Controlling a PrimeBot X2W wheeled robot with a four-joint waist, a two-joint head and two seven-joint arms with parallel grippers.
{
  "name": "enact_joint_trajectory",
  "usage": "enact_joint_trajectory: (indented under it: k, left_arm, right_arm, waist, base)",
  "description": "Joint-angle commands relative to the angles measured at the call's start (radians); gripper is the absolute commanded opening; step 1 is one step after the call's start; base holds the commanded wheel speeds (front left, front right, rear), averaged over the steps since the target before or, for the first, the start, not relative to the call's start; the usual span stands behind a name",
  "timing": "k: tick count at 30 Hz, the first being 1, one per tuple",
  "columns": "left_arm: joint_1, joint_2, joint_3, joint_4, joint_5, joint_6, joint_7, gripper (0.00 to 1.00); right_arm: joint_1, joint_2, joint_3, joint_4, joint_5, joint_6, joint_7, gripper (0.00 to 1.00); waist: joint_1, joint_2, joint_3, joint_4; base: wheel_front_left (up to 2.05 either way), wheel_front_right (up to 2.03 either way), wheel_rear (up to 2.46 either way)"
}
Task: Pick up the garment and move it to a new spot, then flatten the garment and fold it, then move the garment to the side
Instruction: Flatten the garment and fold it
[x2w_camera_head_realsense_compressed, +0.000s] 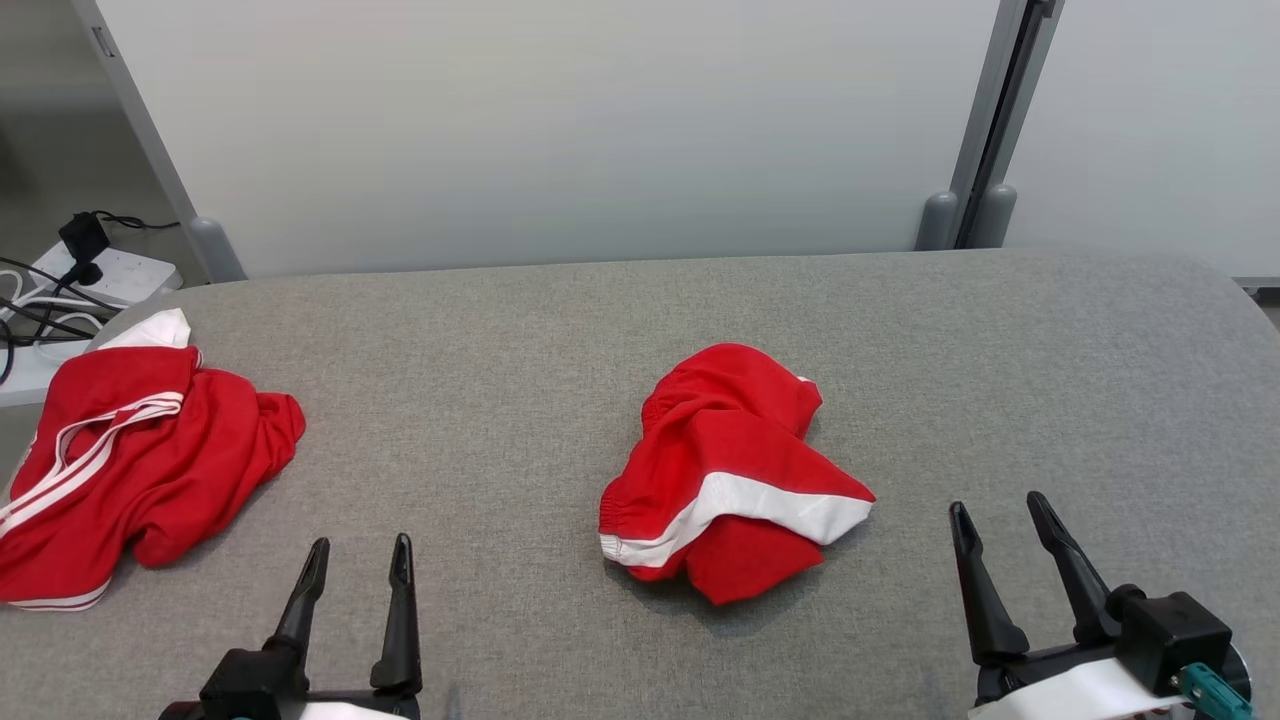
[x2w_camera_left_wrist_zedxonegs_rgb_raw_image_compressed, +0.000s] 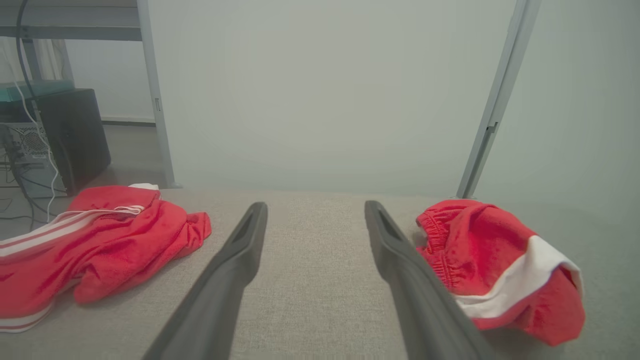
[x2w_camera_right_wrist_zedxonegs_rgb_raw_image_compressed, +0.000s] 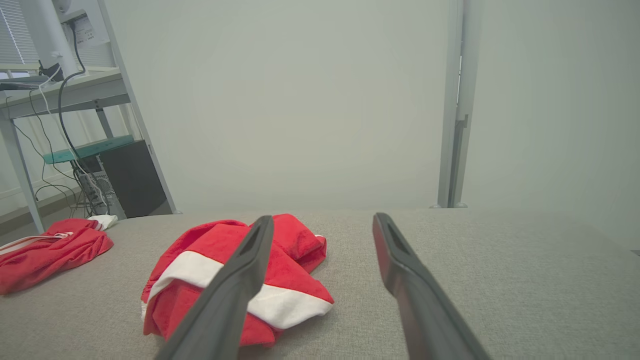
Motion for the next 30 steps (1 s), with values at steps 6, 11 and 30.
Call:
enact_joint_trajectory:
  k: [6,11,30]
  left_arm:
    - [-0.024,0.012,0.030,0.010,0.076,-0.012,-0.005,1.00]
    - [-0.032,0.010,0.035,0.024,0.082,-0.018,-0.005,1.00]
    - [-0.143,0.006,-0.041,0.221,0.000,-0.137,-0.005,1.00]
  right_arm:
    - [-0.018,-0.008,0.024,-0.018,0.010,0.001,-0.010,1.00]
    - [-0.021,-0.007,0.037,-0.019,0.012,0.001,-0.010,1.00]
    - [-0.043,-0.021,0.079,-0.018,0.036,0.001,-0.010,1.00]
  waist:
    - [0.0000,-0.0001,0.002,-0.002]
    - [0.0000,-0.0001,0.004,0.000]
    - [0.0000,-0.0001,0.043,-0.018]
  base:
    - [0.00,0.00,0.00]
    - [0.00,0.00,0.00]
    - [0.00,0.00,0.00]
